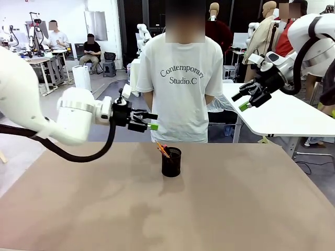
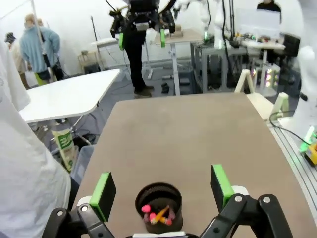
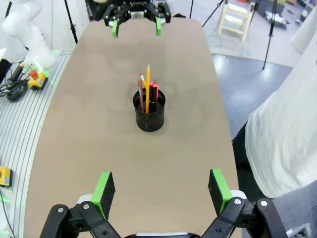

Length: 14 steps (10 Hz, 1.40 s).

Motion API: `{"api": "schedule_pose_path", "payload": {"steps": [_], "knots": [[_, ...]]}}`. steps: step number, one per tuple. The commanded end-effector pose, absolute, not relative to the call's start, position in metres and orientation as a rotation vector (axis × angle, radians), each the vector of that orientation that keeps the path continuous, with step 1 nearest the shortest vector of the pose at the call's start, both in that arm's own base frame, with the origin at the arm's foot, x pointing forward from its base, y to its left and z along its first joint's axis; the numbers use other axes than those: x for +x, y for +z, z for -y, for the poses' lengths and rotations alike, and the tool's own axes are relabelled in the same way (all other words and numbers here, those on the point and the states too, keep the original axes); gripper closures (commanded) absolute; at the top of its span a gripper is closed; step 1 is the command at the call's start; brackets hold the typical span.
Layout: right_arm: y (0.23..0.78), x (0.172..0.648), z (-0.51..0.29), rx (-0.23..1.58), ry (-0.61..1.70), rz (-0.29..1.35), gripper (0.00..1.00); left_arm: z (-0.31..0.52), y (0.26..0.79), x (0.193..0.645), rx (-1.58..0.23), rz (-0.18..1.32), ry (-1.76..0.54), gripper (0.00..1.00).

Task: Place the pens into the pen holder.
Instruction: Pick up a writing instrument from the table and place it into the Pen holder.

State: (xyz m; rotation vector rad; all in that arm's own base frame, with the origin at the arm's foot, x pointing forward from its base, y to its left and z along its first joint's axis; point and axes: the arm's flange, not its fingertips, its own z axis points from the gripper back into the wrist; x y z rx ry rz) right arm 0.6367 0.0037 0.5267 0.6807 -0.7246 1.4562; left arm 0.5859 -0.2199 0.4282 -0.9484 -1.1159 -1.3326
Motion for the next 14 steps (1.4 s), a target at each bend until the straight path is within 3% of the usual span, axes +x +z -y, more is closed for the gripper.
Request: {"api": "schedule_pose_path", "payload": {"steps": [1, 7, 14], "knots": [[0.528, 0.635, -0.004, 0.684, 1.464, 0.724, 0.00, 0.199, 0.452, 0.574, -0.853, 1.062, -1.385, 0.00], [0.528, 0.635, -0.004, 0.684, 1.464, 0.724, 0.00, 0.139, 0.507, 0.573, -0.734, 0.767, -1.318, 0.00], [0.528, 0.635, -0.004, 0.684, 1.464, 0.724, 0.00, 0.083, 0.545, 0.590, -0.669, 0.797, -1.456, 0.00]]}}
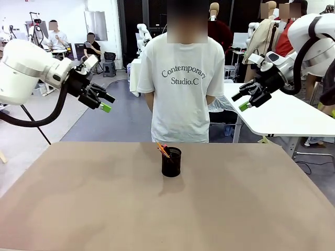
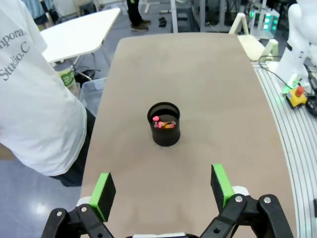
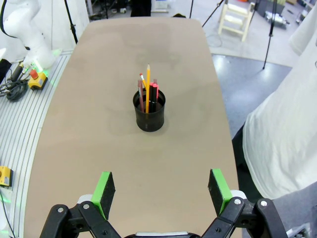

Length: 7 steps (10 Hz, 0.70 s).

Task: Place the pens into the pen holder.
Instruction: Pick up a writing instrument from the table and place it into the Pen holder.

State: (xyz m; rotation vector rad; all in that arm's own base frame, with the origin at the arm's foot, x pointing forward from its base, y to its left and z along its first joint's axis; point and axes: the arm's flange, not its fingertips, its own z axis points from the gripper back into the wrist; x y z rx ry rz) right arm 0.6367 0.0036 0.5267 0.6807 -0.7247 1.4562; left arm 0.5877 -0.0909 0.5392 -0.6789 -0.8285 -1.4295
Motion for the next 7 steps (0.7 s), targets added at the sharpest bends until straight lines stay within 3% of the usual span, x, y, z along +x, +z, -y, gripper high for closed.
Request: {"api": "schedule_pose_path", "payload": {"steps": [1, 7], "knots": [[0.528, 0.635, -0.004, 0.684, 1.464, 0.724, 0.00, 0.079, 0.553, 0.586, -0.661, 0.767, -1.456, 0.00], [0.528, 0.635, -0.004, 0.684, 1.464, 0.724, 0.00, 0.074, 0.560, 0.589, -0.627, 0.801, -1.448, 0.00]]}}
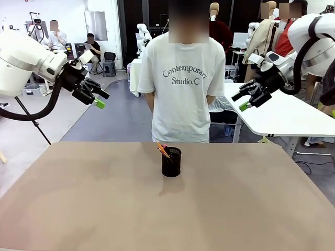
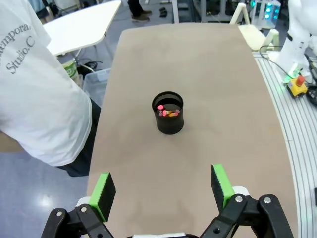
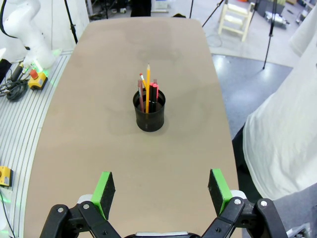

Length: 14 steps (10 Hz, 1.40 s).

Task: Place the pens into the pen holder.
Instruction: Pick up a writing instrument from the table and place it into the Pen holder.

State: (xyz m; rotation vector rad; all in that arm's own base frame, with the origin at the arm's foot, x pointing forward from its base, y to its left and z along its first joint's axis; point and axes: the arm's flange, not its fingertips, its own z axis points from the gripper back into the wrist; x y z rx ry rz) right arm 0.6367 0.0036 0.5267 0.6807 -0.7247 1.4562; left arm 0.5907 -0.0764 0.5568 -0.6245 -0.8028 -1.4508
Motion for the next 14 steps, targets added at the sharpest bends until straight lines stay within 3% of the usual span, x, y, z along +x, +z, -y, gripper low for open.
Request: {"api": "schedule_pose_path", "payload": {"steps": [1, 14], "knots": [[0.5278, 0.6351, -0.0039, 0.684, 1.464, 0.724, 0.00, 0.0741, 0.5596, 0.5890, -0.627, 0.801, -1.448, 0.00], [0.5278, 0.6351, -0.0039, 0.684, 1.464, 0.724, 0.00, 0.0741, 0.5596, 0.5890, -0.627, 0.801, -1.448, 0.00]]}}
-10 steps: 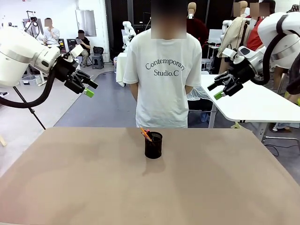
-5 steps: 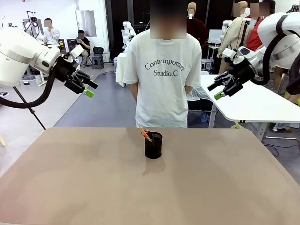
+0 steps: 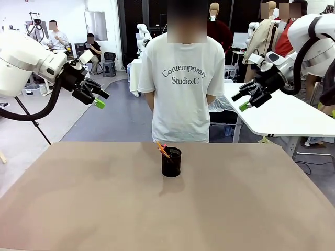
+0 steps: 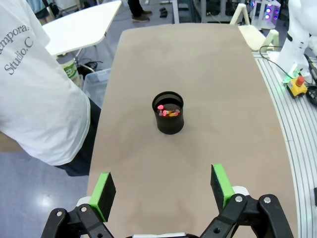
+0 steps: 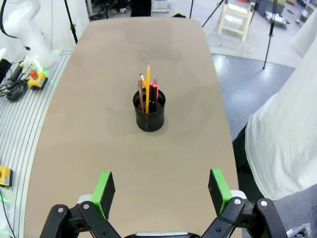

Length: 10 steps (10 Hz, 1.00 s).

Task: Place the pens into the pen holder.
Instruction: Pick up a writing instrument from the table and place it into the Pen holder.

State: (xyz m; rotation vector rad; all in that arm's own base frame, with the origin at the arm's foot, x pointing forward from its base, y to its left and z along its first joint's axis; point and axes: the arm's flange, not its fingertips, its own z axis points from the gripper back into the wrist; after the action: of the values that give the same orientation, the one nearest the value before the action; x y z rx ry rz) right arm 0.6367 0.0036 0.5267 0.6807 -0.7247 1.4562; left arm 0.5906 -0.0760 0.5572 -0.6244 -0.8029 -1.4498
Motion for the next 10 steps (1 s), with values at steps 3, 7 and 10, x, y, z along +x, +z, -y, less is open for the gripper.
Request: {"api": "schedule_pose_path", "payload": {"steps": [3, 7, 10], "knots": [[0.5278, 0.6351, -0.0039, 0.684, 1.464, 0.724, 0.00, 0.0741, 0.5596, 0.5890, -0.627, 0.801, -1.448, 0.00], [0.5278, 0.6351, -0.0039, 0.684, 1.464, 0.724, 0.00, 0.0741, 0.5596, 0.5890, -0.627, 0.801, -1.448, 0.00], [0.5278, 0.6351, -0.0039, 0.684, 1.464, 0.724, 0.00, 0.0741, 0.5596, 0.5890, -0.627, 0.801, -1.448, 0.00]]}}
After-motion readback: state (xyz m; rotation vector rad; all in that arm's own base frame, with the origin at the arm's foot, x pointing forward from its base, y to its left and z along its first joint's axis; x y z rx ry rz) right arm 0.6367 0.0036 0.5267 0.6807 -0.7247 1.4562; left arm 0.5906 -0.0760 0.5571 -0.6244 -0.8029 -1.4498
